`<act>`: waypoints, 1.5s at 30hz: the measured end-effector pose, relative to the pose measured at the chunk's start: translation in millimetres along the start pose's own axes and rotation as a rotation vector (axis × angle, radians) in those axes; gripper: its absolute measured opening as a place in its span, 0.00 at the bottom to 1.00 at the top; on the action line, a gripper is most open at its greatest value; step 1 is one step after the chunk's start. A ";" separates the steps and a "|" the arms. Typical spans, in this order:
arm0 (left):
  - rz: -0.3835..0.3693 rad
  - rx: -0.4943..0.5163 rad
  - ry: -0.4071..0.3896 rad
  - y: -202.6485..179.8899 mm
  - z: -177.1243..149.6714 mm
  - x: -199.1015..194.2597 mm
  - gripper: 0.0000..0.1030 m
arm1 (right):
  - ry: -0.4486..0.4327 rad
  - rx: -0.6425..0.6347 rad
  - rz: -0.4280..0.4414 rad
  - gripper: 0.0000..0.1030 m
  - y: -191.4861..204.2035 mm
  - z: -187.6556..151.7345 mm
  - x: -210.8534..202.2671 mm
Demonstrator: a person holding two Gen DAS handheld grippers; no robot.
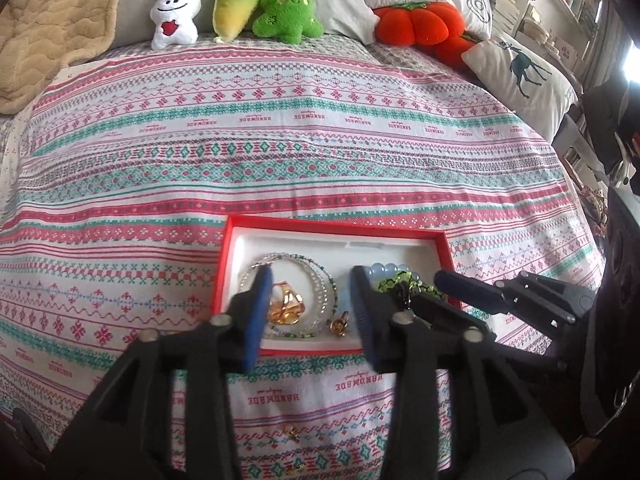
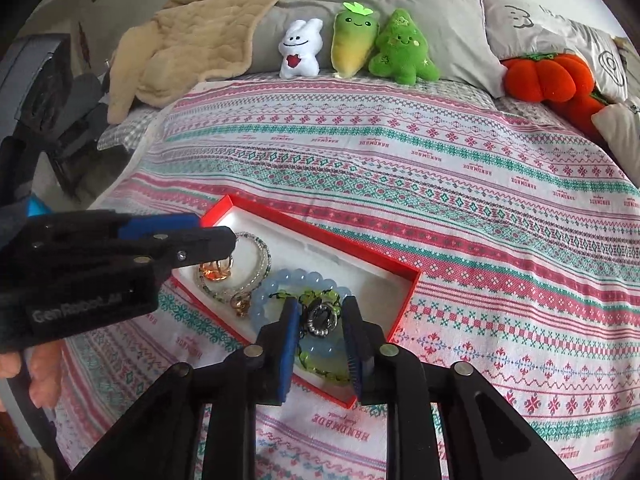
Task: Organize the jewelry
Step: 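Open both tools to drop the earring and ring into the box, then grasp another small gold earring with the left tool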
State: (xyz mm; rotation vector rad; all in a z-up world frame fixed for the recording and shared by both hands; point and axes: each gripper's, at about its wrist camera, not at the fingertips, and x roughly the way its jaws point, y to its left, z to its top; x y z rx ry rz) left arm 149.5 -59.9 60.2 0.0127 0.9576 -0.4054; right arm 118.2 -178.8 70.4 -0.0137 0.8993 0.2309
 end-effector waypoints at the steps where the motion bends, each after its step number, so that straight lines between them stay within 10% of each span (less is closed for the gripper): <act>1: 0.004 -0.002 -0.008 1.7 -1.5 -4.3 0.52 | 0.002 0.003 0.001 0.45 0.1 -1.1 -1.7; 3: 0.009 -0.005 -0.011 4.5 -4.0 -10.0 0.56 | -0.016 0.003 0.004 0.63 0.6 -4.6 -9.7; 13: 0.032 -0.025 -0.005 16.1 -31.2 -32.1 0.78 | -0.007 -0.033 -0.034 0.70 5.9 -26.4 -37.3; 45: -0.035 0.113 0.053 5.4 -160.9 -23.3 0.73 | 0.223 -0.013 -0.144 0.76 24.4 -97.7 -26.8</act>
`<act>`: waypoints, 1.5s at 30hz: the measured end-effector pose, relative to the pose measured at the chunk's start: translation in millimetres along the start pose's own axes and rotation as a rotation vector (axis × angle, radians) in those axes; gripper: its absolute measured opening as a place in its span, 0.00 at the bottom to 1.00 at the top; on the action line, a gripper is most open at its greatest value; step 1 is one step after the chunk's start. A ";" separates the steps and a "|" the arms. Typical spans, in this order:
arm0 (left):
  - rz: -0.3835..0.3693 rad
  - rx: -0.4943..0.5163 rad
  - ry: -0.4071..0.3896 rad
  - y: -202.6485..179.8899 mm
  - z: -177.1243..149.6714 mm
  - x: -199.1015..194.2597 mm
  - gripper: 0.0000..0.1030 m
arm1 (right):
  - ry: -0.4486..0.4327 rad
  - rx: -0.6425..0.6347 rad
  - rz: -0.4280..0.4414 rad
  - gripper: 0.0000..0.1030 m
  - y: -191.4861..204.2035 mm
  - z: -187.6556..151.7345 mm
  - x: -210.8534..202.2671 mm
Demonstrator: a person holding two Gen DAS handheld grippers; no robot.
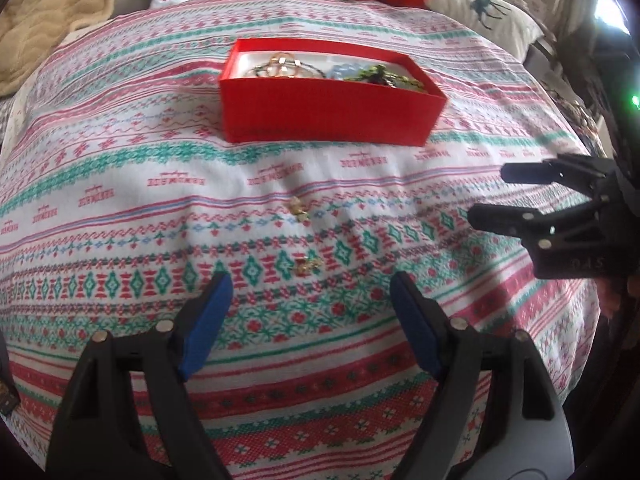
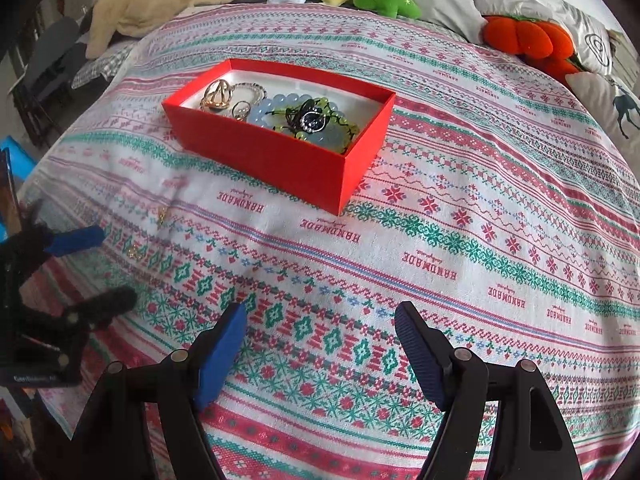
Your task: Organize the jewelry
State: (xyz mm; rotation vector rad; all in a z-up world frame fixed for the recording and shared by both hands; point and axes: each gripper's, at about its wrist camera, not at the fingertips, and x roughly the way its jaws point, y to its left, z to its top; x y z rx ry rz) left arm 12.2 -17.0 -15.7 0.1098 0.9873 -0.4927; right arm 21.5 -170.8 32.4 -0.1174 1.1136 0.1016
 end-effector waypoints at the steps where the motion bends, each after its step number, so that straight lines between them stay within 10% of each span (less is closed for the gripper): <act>1: -0.009 0.011 -0.003 -1.4 -0.3 0.6 0.65 | 0.003 -0.001 0.000 0.76 1.0 -0.4 0.5; 4: -0.032 0.028 -0.012 -2.9 0.6 2.0 0.44 | 0.011 -0.005 -0.003 0.76 2.9 -1.4 3.1; 17: 0.022 0.041 0.001 -4.2 5.1 16.1 0.10 | 0.021 -0.014 -0.002 0.76 7.7 -0.9 8.9; 36: 0.094 -0.023 -0.018 39.0 10.9 -4.9 0.10 | -0.090 0.012 0.089 0.74 66.0 20.8 20.5; 45: 0.111 -0.040 -0.018 56.9 6.3 -9.8 0.10 | -0.105 0.037 0.167 0.40 104.3 35.6 37.7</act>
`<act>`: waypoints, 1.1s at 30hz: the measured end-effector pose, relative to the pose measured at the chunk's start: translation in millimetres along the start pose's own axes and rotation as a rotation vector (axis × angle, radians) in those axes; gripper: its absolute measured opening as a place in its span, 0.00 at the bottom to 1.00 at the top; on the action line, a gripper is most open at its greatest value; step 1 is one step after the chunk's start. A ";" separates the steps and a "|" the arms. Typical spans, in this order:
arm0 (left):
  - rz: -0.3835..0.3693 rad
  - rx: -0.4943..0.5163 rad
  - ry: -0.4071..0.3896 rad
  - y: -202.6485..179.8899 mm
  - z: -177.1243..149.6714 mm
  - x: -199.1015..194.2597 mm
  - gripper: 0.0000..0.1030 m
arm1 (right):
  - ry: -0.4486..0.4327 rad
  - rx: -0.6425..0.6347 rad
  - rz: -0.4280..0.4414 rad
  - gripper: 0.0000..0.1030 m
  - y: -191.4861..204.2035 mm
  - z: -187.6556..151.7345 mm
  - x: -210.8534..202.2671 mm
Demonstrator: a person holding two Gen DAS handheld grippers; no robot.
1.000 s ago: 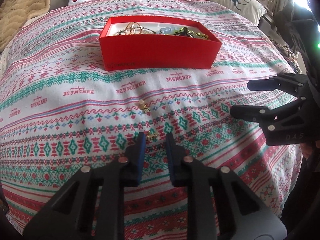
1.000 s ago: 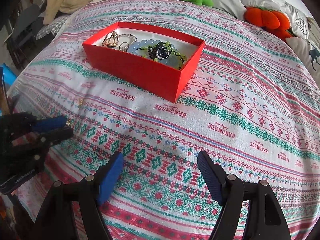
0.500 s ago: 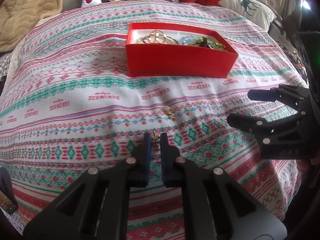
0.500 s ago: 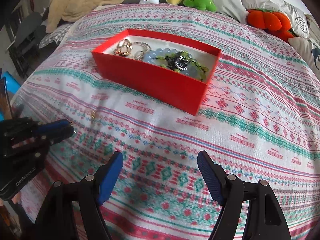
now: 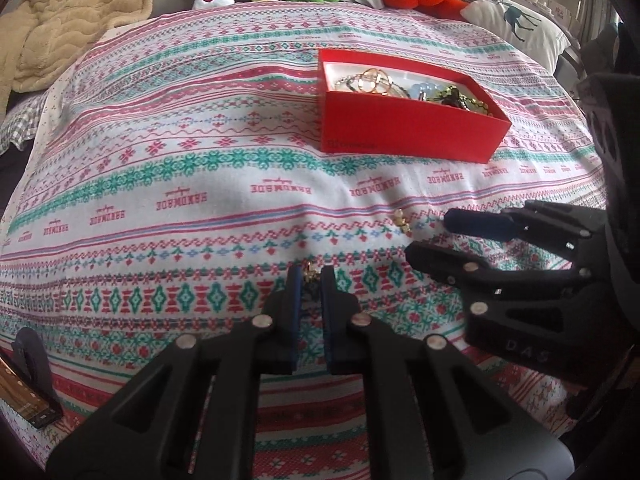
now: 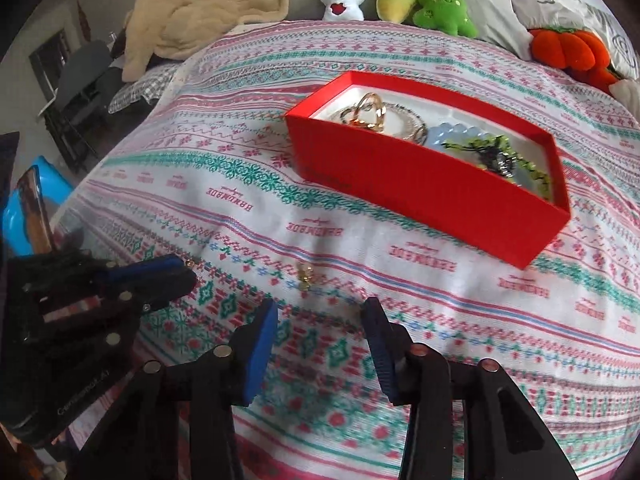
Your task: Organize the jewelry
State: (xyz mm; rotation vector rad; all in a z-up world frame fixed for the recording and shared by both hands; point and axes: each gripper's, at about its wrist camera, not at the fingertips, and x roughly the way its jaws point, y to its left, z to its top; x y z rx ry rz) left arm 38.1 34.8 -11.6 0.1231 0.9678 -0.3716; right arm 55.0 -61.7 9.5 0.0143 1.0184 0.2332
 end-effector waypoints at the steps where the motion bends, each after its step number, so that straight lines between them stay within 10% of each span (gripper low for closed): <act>1: -0.003 -0.005 0.000 2.2 -0.7 0.1 0.10 | 0.001 -0.001 -0.005 0.37 1.7 0.8 2.8; 15: -0.028 -0.033 -0.003 13.3 -5.4 -0.2 0.10 | -0.036 -0.046 -0.043 0.10 19.9 15.7 23.7; 33: -0.051 -0.052 0.000 11.4 5.1 1.8 0.10 | -0.030 0.088 0.021 0.06 -38.6 8.8 -8.7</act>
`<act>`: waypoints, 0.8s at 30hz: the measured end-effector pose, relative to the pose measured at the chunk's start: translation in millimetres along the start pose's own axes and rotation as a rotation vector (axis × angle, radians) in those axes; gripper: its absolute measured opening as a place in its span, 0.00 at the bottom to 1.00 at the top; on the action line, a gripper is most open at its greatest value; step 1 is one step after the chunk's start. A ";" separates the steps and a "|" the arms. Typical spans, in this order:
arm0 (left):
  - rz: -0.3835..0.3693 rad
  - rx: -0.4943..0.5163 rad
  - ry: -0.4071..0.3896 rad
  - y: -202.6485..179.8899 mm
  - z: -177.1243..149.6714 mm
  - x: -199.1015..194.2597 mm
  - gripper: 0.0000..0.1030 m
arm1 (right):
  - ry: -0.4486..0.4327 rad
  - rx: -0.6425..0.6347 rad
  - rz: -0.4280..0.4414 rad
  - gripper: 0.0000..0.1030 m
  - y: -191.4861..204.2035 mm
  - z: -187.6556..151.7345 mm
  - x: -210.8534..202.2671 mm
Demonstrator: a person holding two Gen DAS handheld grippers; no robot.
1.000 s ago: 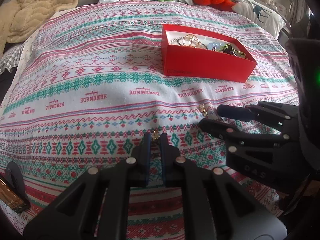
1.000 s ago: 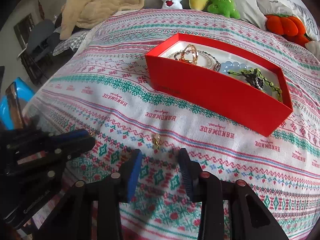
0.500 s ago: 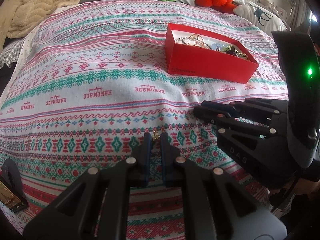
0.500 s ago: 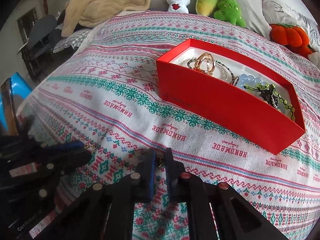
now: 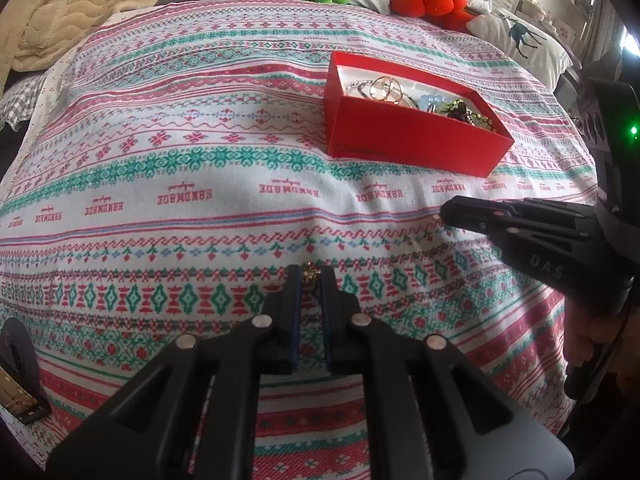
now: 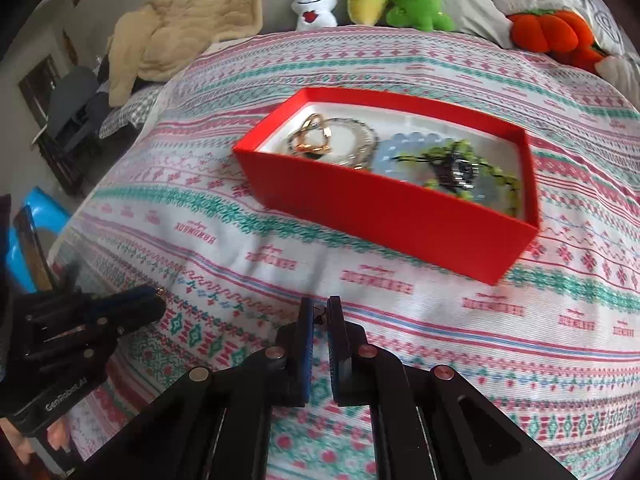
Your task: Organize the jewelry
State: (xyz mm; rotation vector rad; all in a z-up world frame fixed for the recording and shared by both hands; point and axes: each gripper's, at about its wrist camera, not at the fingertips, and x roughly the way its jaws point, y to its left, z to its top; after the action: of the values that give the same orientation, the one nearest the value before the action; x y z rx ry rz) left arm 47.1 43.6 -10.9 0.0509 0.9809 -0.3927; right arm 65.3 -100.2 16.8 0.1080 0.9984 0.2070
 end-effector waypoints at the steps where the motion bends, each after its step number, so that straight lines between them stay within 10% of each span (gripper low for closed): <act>1: -0.001 0.002 0.000 -0.6 2.1 1.0 0.10 | -0.001 0.010 0.003 0.06 -5.1 0.1 -4.0; 24: -0.033 0.105 -0.072 -60.6 76.4 -0.5 0.10 | -0.109 0.044 0.012 0.06 -44.0 42.6 -60.5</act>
State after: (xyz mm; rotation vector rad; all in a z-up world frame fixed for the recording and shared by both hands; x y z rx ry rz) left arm 86.8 -29.1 40.5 0.1148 0.8911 -0.4729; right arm 74.9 -156.4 81.3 0.1636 0.8943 0.1888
